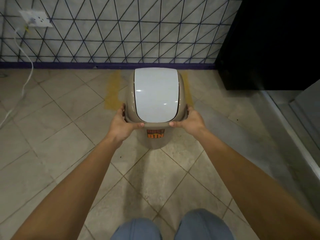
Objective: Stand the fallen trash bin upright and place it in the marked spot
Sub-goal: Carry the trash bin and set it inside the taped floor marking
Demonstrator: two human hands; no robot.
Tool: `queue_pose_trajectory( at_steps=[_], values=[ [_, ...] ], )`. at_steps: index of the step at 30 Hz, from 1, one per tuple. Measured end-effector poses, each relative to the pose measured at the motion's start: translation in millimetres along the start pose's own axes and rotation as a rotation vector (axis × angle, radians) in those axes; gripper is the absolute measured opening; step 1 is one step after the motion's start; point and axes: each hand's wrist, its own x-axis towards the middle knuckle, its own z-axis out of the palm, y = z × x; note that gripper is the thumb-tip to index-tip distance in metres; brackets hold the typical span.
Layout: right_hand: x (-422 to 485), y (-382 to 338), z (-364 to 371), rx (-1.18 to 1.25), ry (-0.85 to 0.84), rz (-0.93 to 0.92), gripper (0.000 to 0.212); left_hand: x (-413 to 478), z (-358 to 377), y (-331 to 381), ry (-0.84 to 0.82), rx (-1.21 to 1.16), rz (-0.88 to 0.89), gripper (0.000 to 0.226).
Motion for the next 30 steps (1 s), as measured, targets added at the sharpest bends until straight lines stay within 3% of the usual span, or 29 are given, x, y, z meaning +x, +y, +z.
queue_pose_trajectory(
  at_steps=[13, 30],
  values=[
    [33, -18, 1, 0.089, -0.034, -0.031, 0.098, 35, 1, 18, 0.0, -0.029, -0.04, 0.103],
    [117, -42, 8, 0.026, -0.049, -0.068, 0.091, 111, -5, 24, 0.004, 0.079, 0.066, 0.096]
  ],
)
